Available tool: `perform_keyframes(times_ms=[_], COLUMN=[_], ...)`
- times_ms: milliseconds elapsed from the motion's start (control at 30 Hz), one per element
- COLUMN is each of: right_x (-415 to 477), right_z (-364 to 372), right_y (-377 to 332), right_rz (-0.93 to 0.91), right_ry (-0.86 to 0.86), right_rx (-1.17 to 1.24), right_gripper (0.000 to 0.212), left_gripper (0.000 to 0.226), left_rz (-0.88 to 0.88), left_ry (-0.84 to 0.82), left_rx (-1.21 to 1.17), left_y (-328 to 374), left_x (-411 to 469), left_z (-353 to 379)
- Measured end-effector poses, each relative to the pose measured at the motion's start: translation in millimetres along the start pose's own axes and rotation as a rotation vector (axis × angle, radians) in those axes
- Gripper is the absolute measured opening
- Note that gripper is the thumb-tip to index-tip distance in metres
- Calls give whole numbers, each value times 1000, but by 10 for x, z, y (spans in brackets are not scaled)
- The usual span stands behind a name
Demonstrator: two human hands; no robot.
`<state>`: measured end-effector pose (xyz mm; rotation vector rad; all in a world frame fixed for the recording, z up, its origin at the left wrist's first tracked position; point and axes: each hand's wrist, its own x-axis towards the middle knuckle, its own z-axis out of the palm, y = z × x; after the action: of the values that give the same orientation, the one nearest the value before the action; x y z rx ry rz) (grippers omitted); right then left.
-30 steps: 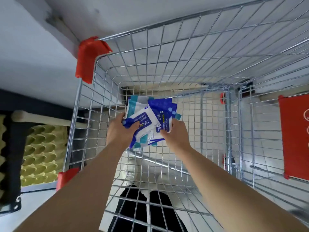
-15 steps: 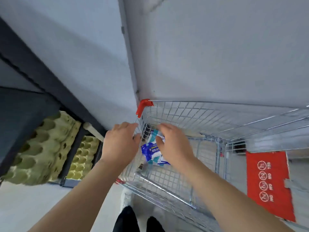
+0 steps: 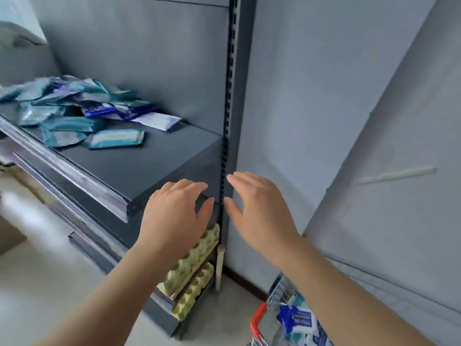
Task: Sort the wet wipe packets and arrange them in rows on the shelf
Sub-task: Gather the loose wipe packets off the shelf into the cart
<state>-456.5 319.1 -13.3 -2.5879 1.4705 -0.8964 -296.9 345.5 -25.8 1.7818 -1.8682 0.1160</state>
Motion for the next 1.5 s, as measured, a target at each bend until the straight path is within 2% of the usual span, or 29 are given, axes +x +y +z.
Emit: perform_keyframes(times_ms=[133, 300, 467, 600, 767, 1000, 1067, 1200, 1333, 1500], right_x=[556, 1194, 1818, 2269, 2785, 3248, 3308, 3352, 3394, 3422], right_z=[226, 565, 920, 1117, 1418, 1727, 1811, 1980, 2049, 1984], right_y=[-794, -1572, -1916, -1918, -1598, -1017, -879, -715, -754, -953], right_rz=[-64, -52, 22, 108, 264, 535, 607, 695, 733, 770], right_ry=[49, 59, 57, 14, -51, -287, -332, -364, -334, -264], right_rx=[15, 52, 69, 54, -39, -109, -92, -81, -94, -188], right_gripper=[33, 36, 36, 40, 37, 69, 76, 84, 84, 54], left_gripper=[29, 37, 40, 40, 37, 74, 79, 70, 44, 21], left_rz=[-39, -72, -84, -72, -52, 62, 102, 155, 227, 321], left_ry=[97, 74, 46, -1, -60, -253, -297, -292, -210, -82], left_rx=[54, 97, 93, 75, 20, -10, -34, -66, -142, -203], left_y=[-761, -1686, -2427, -2840, -3172, -3453, -3500, -3592, -3722, -3822], left_x=[163, 461, 888, 1376, 2062, 2850, 3011, 3223, 3367, 3426], left_z=[-578, -1116, -1282, -1166, -827, -269, -116, 92, 188, 93])
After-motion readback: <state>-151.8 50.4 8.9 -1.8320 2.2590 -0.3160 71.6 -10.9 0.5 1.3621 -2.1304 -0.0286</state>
